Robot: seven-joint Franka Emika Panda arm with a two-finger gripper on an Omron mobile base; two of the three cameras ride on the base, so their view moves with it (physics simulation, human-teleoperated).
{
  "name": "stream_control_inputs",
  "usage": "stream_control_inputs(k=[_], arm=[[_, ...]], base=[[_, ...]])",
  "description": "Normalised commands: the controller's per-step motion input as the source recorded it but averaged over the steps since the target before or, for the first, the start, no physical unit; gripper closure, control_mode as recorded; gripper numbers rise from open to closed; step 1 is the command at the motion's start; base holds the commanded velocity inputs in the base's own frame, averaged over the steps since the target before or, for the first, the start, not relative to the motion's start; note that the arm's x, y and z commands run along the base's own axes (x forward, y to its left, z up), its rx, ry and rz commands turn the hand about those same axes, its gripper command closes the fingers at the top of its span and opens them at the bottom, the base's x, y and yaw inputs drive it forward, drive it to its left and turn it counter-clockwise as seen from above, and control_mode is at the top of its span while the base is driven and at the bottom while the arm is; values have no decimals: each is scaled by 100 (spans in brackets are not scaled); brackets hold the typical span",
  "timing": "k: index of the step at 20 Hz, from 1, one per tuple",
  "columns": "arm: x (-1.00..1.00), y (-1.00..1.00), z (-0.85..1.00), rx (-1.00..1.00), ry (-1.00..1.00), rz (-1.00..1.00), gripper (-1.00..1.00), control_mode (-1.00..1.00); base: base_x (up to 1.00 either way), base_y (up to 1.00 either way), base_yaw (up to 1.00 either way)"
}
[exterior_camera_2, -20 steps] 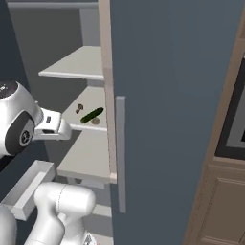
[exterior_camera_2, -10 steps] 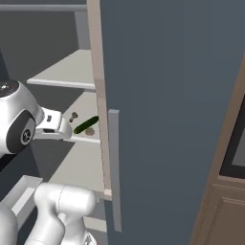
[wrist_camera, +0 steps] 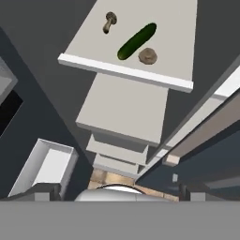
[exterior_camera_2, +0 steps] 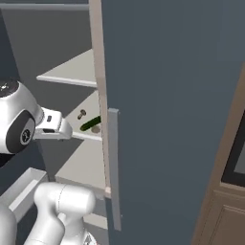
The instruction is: Take the garlic, mushroom, and cucumber from the freezer and place them in the bowl on the counter.
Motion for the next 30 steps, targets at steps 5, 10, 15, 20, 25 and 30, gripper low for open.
stream_control_inputs(k=[5, 10, 15, 20, 25, 30], arm=[[0, 0, 0, 0, 0, 0, -100, 100], [0, 0, 0, 0, 0, 0, -100, 100], [48, 0, 8, 0, 0, 0, -100, -100], [43, -16, 5, 0, 1, 0, -100, -100], [12, 0, -11, 0, -18, -12, -100, -100], [24, 2, 0, 0, 0, -21, -100, -100]], base=[[30, -23, 32], [57, 0, 10], [0, 0, 0], [0, 0, 0], [0, 0, 0], [0, 0, 0]])
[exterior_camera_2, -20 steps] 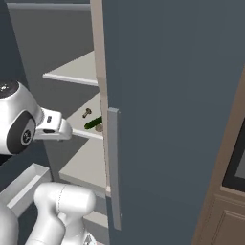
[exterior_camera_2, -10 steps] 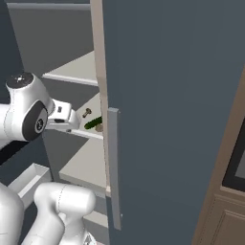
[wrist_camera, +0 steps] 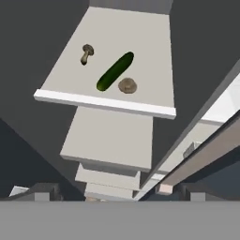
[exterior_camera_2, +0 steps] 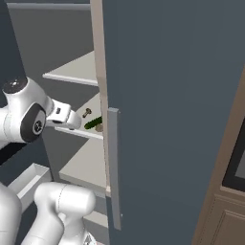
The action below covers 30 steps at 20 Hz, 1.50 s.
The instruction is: Take the garlic, mushroom, and cucumber from the freezer and place them in the bowl on the counter.
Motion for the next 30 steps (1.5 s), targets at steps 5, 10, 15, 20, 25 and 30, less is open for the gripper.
stream_control_inputs(k=[5, 10, 15, 20, 25, 30], arm=[[22, 0, 0, 2, 13, -14, -100, -100], [16, 0, 0, 5, 9, -3, -100, -100], [22, 0, 0, 0, 1, 0, -100, -100], [12, 0, -9, 0, 0, 0, -100, -100], [21, 0, -19, 0, 0, 0, -100, -100], [30, 0, -18, 0, 0, 0, -100, -100]], base=[[0, 0, 0], [0, 0, 0], [0, 0, 0], [0, 0, 0], [0, 0, 0], [0, 0, 0]])
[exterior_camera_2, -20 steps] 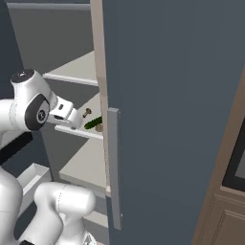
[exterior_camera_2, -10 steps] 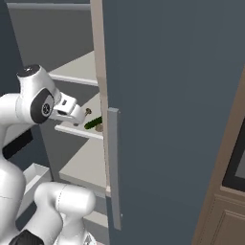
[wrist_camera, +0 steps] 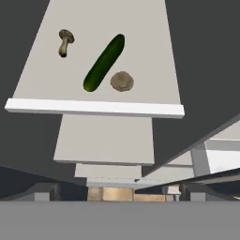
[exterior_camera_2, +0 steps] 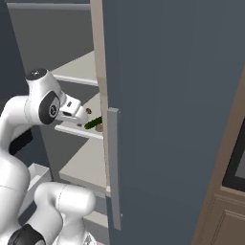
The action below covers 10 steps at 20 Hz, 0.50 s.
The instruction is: Take the garlic, mushroom, and cucumber from the freezer and place them in the bowl on the counter.
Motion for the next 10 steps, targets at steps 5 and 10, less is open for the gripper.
stream_control_inputs(k=[5, 10], arm=[[27, -1, -14, 0, 0, 0, -100, -100], [18, -2, -15, 0, 0, 0, -100, -100]], base=[[0, 0, 0], [0, 0, 0]])
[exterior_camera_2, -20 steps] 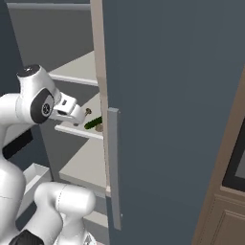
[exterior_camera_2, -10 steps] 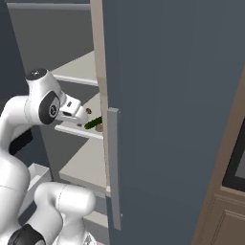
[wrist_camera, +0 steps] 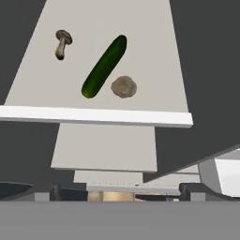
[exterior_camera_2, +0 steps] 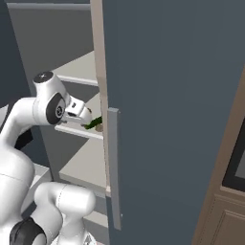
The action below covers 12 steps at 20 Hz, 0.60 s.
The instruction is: Take the garlic, mushroom, and cucumber from the freezer and place them in the bowl on the counter.
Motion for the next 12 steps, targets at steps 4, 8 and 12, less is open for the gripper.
stream_control_inputs(k=[4, 8, 12], arm=[[3, -4, -10, 0, 2, 0, -100, -100], [8, -15, -14, 0, 8, 0, -100, -100], [15, -12, -13, 0, 7, 0, -100, -100]], base=[[0, 0, 0], [0, 0, 0], [0, 0, 0]])
